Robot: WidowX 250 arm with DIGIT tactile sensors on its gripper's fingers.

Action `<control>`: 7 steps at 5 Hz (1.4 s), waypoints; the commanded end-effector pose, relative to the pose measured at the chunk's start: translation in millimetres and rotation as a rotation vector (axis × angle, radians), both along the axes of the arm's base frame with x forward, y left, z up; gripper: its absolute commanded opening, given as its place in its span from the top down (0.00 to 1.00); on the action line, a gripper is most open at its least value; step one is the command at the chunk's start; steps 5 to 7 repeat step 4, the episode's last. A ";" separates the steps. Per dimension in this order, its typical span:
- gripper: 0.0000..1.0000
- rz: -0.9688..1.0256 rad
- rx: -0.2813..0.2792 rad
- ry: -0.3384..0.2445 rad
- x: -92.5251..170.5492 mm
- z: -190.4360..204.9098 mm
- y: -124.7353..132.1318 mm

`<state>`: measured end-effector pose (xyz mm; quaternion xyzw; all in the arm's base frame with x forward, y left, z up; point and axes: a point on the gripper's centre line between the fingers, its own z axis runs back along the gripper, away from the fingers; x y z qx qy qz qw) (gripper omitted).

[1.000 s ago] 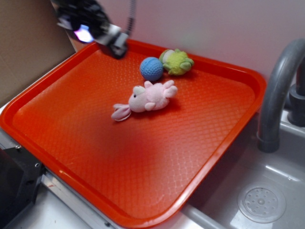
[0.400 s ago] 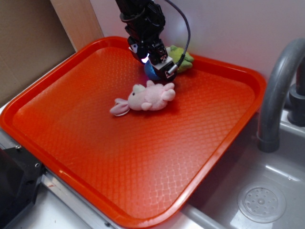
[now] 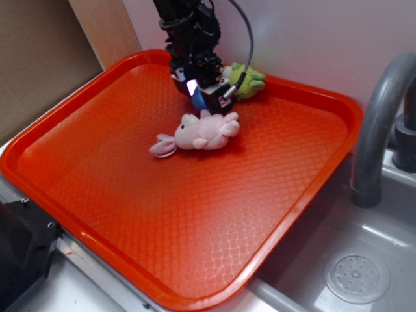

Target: Grab the blue ball.

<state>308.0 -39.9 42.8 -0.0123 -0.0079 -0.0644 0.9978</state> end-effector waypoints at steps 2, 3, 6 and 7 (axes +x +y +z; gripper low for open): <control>1.00 0.142 0.039 -0.101 -94.1 166.7 43.3; 1.00 0.232 -0.013 -0.200 -119.2 213.1 40.6; 1.00 0.248 0.016 -0.197 -128.9 215.3 42.2; 1.00 0.248 0.016 -0.197 -128.9 215.3 42.2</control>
